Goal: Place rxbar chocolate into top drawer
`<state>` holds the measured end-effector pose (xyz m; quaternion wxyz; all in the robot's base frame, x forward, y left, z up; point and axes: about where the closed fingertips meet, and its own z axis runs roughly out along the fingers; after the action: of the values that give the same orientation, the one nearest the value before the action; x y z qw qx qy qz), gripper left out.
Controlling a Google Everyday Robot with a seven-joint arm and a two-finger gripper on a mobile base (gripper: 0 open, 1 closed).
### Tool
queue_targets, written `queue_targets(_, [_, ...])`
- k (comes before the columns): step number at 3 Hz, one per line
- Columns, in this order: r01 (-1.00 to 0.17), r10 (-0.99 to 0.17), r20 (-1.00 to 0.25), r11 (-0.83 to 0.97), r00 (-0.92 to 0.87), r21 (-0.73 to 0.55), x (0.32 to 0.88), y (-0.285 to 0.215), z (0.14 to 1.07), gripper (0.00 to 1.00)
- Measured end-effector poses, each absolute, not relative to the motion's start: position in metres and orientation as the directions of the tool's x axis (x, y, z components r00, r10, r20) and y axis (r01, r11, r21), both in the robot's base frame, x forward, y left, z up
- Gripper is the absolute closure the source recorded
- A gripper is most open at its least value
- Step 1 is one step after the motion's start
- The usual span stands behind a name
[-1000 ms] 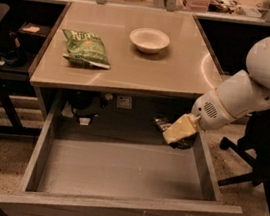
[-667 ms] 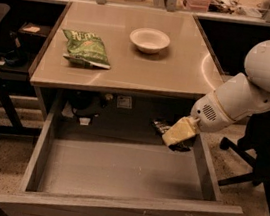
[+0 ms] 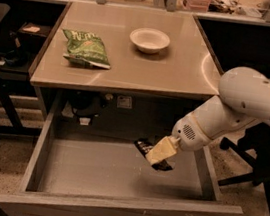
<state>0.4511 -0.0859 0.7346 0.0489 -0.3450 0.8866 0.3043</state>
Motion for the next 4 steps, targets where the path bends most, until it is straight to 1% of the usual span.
queue_targets(1, [-0.628, -0.586, -0.277, 0.562, -0.762, 0.539, 0.453, -0.071, 0.706, 1.0])
queue_targets(3, [-0.625, -0.596, -0.264, 0.55, -0.758, 0.554, 0.475, -0.046, 0.668, 1.0])
queue_targets(4, [-0.631, -0.608, -0.259, 0.544, -0.751, 0.554, 0.468, -0.033, 0.654, 1.0])
